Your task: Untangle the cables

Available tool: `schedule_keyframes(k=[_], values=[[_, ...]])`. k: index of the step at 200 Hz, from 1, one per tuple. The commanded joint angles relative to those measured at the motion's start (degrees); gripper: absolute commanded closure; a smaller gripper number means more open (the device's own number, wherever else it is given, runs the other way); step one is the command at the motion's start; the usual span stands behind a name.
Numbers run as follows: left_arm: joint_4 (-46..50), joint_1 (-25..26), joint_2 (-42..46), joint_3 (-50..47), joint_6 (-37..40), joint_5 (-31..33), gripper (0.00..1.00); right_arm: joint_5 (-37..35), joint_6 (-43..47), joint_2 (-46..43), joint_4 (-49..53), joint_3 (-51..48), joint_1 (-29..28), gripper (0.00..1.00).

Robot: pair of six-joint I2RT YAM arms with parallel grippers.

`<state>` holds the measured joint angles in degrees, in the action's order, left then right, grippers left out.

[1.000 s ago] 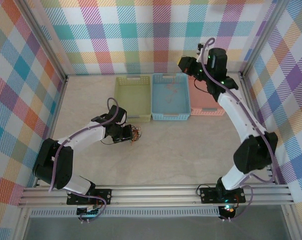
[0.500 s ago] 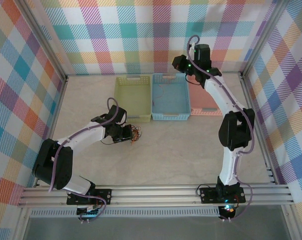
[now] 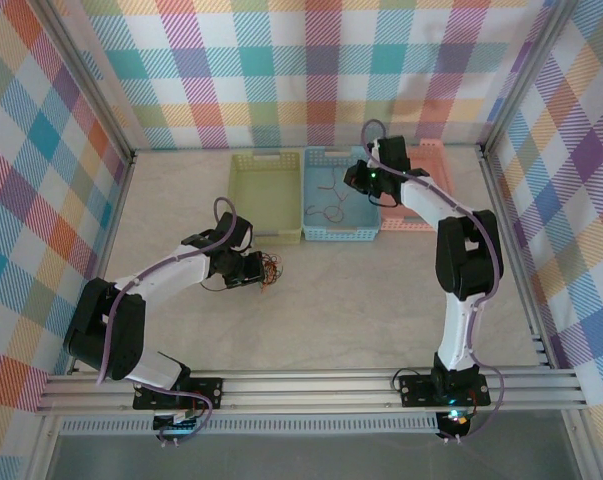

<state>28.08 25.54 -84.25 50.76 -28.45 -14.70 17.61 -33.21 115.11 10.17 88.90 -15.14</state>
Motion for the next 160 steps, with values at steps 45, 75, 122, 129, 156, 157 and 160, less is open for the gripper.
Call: schedule_keyframes(k=[45, 75, 122, 129, 156, 157, 160], values=[[-1.26, 1.83, 0.74, -0.13, 1.07, -1.53, 1.00, -4.09, 3.75, -15.95, 1.33, -10.40, 0.17, 0.51], [-1.25, 2.57, -0.28, 0.54, 1.25, -1.87, 1.00, -3.83, 3.06, -23.55, -1.14, -18.84, -0.24, 0.49], [-4.12, 3.94, -2.56, 0.98, 1.56, -4.37, 1.00, 1.95, 5.08, -31.45, -9.05, -31.76, -5.58, 0.59], [-4.38, 4.12, -3.14, 1.22, 1.75, -4.70, 1.00, 2.80, 5.80, -31.61, -9.73, -33.00, -6.68, 0.62], [-5.49, 4.87, -3.90, 1.53, 2.55, -5.43, 1.00, 7.22, 9.47, -30.23, -12.91, -36.61, -10.58, 0.67], [-5.49, 4.91, -3.91, 1.53, 2.58, -5.43, 1.00, 7.16, 9.21, -30.09, -13.08, -36.61, -10.78, 0.68], [-5.56, 4.95, -3.88, 1.60, 2.57, -5.43, 1.00, 7.25, 8.66, -29.75, -12.50, -36.36, -10.94, 0.68]])
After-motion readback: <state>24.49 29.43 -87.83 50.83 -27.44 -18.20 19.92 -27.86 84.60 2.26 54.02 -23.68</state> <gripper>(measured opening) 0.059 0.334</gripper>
